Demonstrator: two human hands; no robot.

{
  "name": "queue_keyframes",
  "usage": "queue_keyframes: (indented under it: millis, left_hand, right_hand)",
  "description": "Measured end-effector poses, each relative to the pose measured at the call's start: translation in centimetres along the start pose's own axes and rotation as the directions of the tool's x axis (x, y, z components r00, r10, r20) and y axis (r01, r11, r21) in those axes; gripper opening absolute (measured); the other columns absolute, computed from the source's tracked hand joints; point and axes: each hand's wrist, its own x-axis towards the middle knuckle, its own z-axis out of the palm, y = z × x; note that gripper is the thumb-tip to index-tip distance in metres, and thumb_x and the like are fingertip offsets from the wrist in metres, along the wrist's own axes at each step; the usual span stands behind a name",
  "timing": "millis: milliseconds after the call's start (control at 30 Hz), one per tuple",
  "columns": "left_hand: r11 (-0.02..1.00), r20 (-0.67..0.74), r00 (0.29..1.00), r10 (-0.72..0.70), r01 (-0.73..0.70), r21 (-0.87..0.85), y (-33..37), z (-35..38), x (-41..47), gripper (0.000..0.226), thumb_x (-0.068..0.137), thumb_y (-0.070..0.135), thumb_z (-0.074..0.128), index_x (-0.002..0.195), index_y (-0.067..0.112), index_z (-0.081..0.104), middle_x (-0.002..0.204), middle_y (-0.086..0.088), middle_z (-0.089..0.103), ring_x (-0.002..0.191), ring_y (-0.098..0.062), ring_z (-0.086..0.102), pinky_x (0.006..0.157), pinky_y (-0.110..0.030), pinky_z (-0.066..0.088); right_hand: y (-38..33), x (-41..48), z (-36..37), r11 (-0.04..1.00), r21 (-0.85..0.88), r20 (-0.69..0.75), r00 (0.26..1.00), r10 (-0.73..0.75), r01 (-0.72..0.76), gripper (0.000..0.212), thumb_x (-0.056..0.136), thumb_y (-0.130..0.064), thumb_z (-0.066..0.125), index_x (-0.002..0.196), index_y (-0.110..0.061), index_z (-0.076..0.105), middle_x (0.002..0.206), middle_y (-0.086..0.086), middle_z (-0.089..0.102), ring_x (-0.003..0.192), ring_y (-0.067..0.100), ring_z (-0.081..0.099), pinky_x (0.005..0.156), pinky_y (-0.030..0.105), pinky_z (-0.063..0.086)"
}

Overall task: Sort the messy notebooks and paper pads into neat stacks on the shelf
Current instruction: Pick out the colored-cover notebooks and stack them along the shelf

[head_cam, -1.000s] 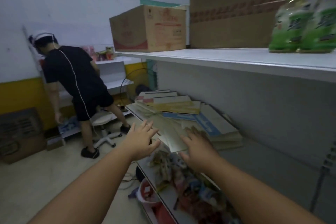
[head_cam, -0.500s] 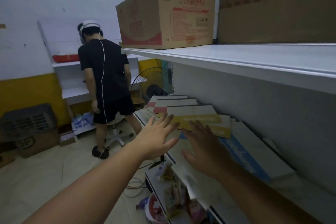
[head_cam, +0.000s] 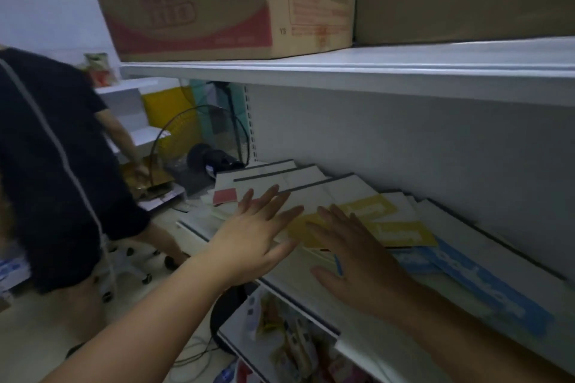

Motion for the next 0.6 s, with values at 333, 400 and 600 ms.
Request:
queue_keyframes:
  millis: [333,400,600]
  left_hand:
    - [0.966,0.011,0.975,0.223,-0.22,-0.134,-8.6,2.0,1.8,0.077,0.08,0.07,-0.001,0.149,0.039,0.014,0.159,0.011,0.001,0.144,-0.006,-0.014,0.119,-0.034,-0.01]
    - [0.956,0.02,0.966,0.259,-0.253,-0.151,-9.5,2.3,2.3,0.076,0.081,0.07,0.0,0.149,0.04,0.013,0.159,0.011,0.001,0.145,-0.005,-0.013,0.119,-0.034,-0.01]
    - [0.933,0.049,0.94,0.337,-0.326,-0.15,-11.1,2.4,4.5,0.081,0.076,0.072,-0.007,0.149,0.039,0.002,0.155,0.016,-0.012,0.138,-0.002,-0.025,0.113,-0.029,-0.02]
  right_hand:
    - [-5.0,4.4,2.1,0.951,-0.075,0.061,0.951,0.304,-0.3,0.069,0.093,-0.058,0.027,0.149,-0.033,-0.006,0.154,-0.011,-0.023,0.137,0.004,-0.029,0.11,0.025,-0.021]
    - [-5.5,4.8,2.3,0.936,-0.085,0.069,0.935,0.347,-0.341,0.075,0.086,-0.066,0.02,0.149,-0.035,-0.006,0.155,-0.011,-0.023,0.137,0.004,-0.03,0.109,0.025,-0.022]
    - [-5.4,7.0,2.4,0.837,-0.167,0.095,0.837,0.539,-0.52,0.07,0.097,-0.052,0.03,0.151,-0.026,-0.008,0.156,-0.005,-0.022,0.143,0.015,-0.022,0.115,0.034,-0.016]
